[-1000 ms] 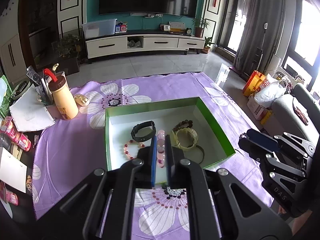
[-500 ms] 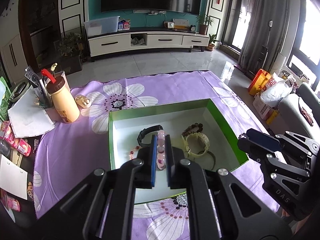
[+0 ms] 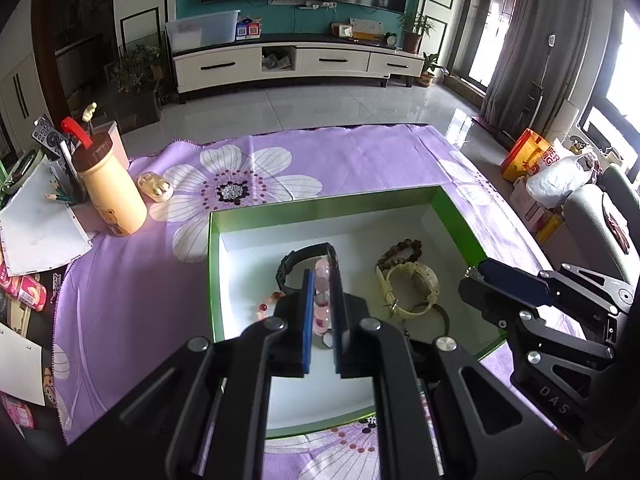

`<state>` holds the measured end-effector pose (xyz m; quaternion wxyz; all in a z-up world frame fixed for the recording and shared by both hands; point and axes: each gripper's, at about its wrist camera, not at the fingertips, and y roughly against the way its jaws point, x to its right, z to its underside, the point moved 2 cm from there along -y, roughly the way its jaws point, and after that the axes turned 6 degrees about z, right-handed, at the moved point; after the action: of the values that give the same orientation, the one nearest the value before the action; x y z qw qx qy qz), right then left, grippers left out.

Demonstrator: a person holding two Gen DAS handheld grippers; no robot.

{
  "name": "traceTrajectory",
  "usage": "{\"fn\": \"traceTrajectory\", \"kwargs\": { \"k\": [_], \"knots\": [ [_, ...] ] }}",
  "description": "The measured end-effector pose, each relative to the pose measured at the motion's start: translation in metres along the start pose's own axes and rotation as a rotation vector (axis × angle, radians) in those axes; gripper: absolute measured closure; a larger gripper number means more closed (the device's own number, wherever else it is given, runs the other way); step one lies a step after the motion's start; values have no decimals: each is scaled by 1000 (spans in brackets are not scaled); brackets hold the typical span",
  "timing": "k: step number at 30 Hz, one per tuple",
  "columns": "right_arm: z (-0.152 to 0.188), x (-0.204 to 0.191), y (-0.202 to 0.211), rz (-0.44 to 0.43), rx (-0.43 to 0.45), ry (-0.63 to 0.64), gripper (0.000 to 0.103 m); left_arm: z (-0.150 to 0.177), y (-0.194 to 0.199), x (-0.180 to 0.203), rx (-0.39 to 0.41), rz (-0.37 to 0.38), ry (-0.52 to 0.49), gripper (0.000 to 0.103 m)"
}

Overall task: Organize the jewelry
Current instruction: 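Lower the pink bracelet and silver ring into the green box with both tools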

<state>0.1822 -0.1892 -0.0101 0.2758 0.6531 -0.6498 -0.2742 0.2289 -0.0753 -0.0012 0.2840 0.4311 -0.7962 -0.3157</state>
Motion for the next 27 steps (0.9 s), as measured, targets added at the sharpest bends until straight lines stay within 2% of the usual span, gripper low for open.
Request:
{"fn": "traceTrajectory", "kwargs": {
  "k": [14,27],
  "knots": [
    [4,-5,-43,-8,-85,3,83,14,-41,-15,-91,8,33,96],
    [9,-8,-64,-9,-131,9,83,23,-57,-17,-127,-4,31,96]
  ]
}}
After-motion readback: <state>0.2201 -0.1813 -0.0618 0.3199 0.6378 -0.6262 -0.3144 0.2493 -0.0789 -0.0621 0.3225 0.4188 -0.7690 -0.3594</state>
